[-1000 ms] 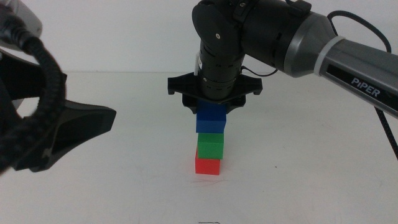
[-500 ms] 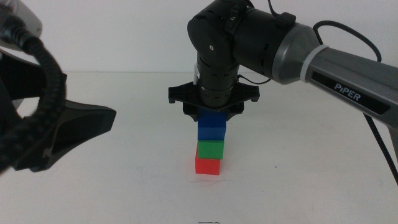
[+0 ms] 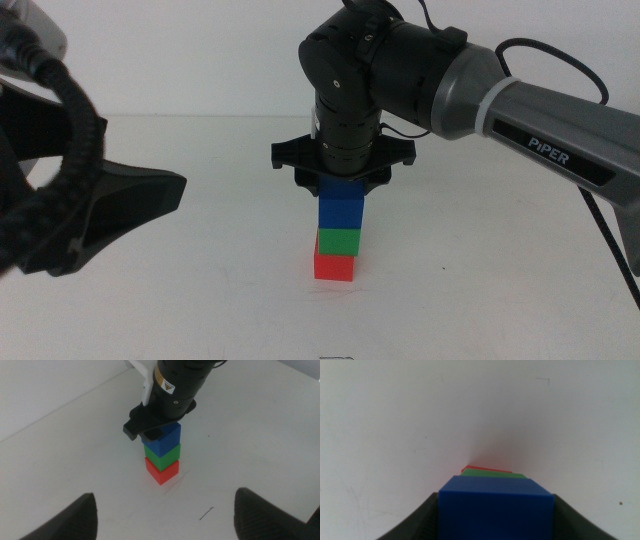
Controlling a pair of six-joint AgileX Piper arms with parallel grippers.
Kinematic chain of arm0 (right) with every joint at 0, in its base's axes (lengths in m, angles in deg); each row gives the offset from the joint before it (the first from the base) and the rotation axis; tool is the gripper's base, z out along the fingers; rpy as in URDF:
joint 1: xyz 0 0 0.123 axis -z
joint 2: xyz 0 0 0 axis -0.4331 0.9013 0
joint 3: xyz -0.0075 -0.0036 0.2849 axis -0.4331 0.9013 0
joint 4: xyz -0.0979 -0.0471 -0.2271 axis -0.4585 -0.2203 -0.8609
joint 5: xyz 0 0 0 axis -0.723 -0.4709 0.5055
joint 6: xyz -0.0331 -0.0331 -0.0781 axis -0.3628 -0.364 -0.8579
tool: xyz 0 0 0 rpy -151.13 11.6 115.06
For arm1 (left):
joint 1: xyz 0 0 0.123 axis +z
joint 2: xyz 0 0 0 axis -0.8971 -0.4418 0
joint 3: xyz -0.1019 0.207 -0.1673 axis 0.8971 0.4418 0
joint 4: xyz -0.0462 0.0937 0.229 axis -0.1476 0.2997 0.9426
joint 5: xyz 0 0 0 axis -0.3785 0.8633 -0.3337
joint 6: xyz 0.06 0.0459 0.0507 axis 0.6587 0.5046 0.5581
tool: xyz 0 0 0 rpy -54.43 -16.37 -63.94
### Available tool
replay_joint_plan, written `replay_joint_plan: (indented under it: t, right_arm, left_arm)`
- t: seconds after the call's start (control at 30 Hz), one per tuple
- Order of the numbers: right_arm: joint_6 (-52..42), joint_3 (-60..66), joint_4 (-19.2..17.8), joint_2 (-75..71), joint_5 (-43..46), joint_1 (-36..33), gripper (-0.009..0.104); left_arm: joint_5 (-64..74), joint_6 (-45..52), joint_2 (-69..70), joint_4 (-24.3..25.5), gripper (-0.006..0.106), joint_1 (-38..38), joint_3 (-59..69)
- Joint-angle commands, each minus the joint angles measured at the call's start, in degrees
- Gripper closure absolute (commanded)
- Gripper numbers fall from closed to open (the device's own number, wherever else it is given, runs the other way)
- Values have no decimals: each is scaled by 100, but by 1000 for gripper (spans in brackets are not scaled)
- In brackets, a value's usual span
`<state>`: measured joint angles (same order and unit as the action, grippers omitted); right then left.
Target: Stack red cubes first, then green, then blue cubes in a specific spot.
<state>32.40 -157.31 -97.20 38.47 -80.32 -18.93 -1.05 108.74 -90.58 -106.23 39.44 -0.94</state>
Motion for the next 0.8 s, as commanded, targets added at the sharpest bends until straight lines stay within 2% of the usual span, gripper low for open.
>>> replay_joint_plan:
  t: [0.0, 0.13, 0.17, 0.33, 0.47, 0.77]
  right_arm:
    - [19, -133, -228, -295, -337, 45, 78]
    - [19, -133, -245, -295, -215, 45, 58]
    - [19, -133, -286, -295, -162, 45, 38]
    - [19, -138, -408, -295, -139, 45, 19]
    - [-16, -231, -375, -369, -123, 45, 13]
    - [-222, -513, -553, -844, -260, 46, 13]
  left_arm:
    - [-346, -10, 27, -144, 7, -12, -152]
    - [-346, -10, 27, -144, 7, -12, -152]
    - [-346, -10, 27, -144, 7, -12, -152]
    - [-346, -10, 27, -144, 7, -12, -152]
    - [-346, -10, 27, -144, 7, -12, -152]
    - [-346, -10, 27, -144, 7, -12, -152]
